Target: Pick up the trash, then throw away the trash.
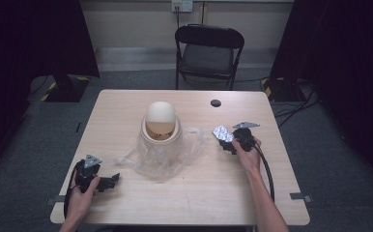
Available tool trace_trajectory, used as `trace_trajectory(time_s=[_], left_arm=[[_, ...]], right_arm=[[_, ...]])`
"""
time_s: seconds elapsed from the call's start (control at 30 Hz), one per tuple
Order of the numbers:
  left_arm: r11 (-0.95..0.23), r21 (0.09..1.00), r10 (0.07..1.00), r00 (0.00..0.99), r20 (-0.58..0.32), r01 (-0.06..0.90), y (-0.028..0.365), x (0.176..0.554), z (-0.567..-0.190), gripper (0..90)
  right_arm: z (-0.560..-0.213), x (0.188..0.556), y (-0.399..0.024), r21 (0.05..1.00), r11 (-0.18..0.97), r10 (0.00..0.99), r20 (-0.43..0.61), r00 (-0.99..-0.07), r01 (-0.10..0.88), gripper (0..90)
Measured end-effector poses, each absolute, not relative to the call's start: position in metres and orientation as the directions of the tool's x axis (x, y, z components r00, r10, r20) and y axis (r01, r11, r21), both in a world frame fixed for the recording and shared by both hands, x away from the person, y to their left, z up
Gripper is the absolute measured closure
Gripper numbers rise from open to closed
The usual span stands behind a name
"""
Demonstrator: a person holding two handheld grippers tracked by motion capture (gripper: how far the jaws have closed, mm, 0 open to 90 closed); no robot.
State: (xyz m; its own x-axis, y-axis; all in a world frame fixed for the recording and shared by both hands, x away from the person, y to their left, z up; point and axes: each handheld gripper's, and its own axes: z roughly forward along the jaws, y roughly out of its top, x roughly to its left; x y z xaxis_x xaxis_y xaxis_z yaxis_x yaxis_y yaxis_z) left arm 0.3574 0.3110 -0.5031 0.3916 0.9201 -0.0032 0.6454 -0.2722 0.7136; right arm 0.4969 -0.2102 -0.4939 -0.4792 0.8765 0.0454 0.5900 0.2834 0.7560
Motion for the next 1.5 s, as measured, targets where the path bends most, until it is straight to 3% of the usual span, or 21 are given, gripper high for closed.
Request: trace_trajectory(time_s=[0.47,0.7,1.5], left_arm=[[-0.272,0.714,0.92,0.392,-0.005,0.646,0.311,0.357,-0.503,0.0],[-0.272,0.713,0.92,0.392,-0.003,0.646,0.311,0.357,-0.503,0.0],[-0.272,0.714,0.92,0.391,-0.003,0.645,0.311,0.357,-0.503,0.0]], right_arm=[[-0.5,0.505,-0.195,0.744,0.344,0.86,-0.005,-0.511,0.572,21.0],[-0.497,0.507,-0.201,0.744,0.333,0.868,-0.001,-0.497,0.579,34.0],[-0.472,0.483,-0.209,0.77,0.29,0.861,0.05,-0.507,0.569,34.2]])
